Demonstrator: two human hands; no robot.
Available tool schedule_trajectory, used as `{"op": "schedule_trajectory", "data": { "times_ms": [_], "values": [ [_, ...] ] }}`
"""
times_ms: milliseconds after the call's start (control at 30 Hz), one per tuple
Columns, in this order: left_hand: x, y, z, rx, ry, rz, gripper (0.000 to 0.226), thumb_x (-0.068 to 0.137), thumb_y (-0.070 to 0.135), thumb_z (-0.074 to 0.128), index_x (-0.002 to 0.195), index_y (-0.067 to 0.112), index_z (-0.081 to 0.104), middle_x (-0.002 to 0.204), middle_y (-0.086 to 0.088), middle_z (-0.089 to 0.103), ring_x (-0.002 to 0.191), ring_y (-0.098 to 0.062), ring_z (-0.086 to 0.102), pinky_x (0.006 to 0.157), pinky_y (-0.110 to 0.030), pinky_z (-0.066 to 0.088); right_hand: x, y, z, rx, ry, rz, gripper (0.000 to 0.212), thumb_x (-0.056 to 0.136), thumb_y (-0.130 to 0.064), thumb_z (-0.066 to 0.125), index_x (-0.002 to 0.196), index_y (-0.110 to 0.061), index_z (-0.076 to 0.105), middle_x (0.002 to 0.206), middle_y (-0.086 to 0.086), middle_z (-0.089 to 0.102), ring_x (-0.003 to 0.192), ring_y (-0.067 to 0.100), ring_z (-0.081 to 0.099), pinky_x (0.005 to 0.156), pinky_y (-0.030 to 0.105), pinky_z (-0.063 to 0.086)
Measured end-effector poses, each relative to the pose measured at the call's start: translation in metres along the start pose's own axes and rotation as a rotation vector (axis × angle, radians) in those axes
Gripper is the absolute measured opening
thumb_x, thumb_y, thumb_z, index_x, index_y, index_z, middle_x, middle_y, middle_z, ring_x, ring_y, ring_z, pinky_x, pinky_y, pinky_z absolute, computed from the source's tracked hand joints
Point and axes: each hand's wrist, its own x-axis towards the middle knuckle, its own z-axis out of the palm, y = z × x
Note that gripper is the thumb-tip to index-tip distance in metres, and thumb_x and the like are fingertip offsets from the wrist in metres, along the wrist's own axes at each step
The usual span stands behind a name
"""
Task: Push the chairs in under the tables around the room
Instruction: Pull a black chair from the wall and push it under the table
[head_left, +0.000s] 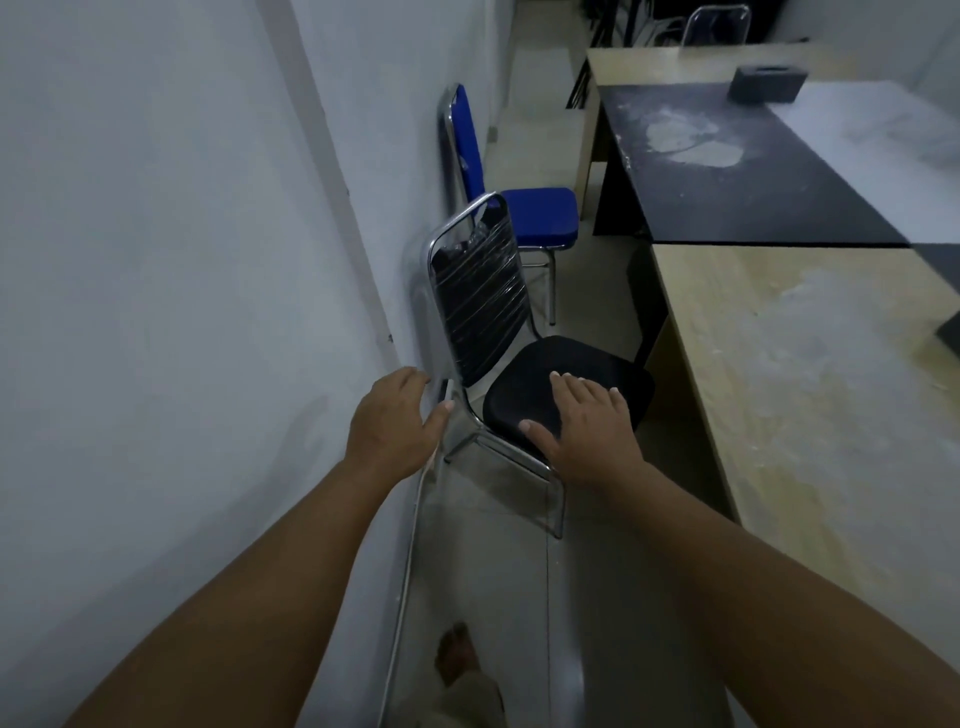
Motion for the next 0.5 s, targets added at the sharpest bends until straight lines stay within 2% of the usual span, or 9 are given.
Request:
{"op": "schedule_trajectory", "data": {
  "times_ms": [233, 400, 500],
  "values": [
    [0.096, -0.028, -0.005, 0.001, 0.024, 0.057, 0.053, 0.095, 0.046, 0.052, 0.131, 0.007, 0.054, 0.133, -0.011, 0.056, 0.123, -0.029, 0.049, 0.099, -0.04, 0.041, 0.078, -0.01, -0.006, -0.001, 0.039, 0.037, 0.08, 0.093, -0.069, 0.028, 0.155, -0.018, 0.017, 0.16, 0.004, 0.024, 0.147, 0.024, 0.016, 0.119, 0.051, 0.01],
    [0.147, -0.039, 0.001, -0.01, 0.025, 0.091, 0.054, 0.095, 0.047, 0.05, 0.131, 0.007, 0.054, 0.131, -0.011, 0.056, 0.121, -0.028, 0.05, 0.098, -0.039, 0.042, 0.116, -0.014, -0.003, 0.014, 0.057, 0.058, 0.077, 0.094, -0.067, 0.031, 0.154, -0.019, 0.02, 0.159, 0.004, 0.026, 0.146, 0.024, 0.018, 0.119, 0.052, 0.011],
    [0.174, -0.045, 0.01, -0.033, 0.013, 0.089, 0.047, 0.096, 0.041, 0.052, 0.128, 0.007, 0.056, 0.128, -0.011, 0.058, 0.118, -0.027, 0.051, 0.096, -0.037, 0.043, 0.135, -0.01, -0.002, 0.008, 0.045, 0.067, 0.077, 0.094, -0.067, 0.03, 0.154, -0.019, 0.02, 0.159, 0.004, 0.025, 0.146, 0.024, 0.018, 0.119, 0.052, 0.011]
  ]
}}
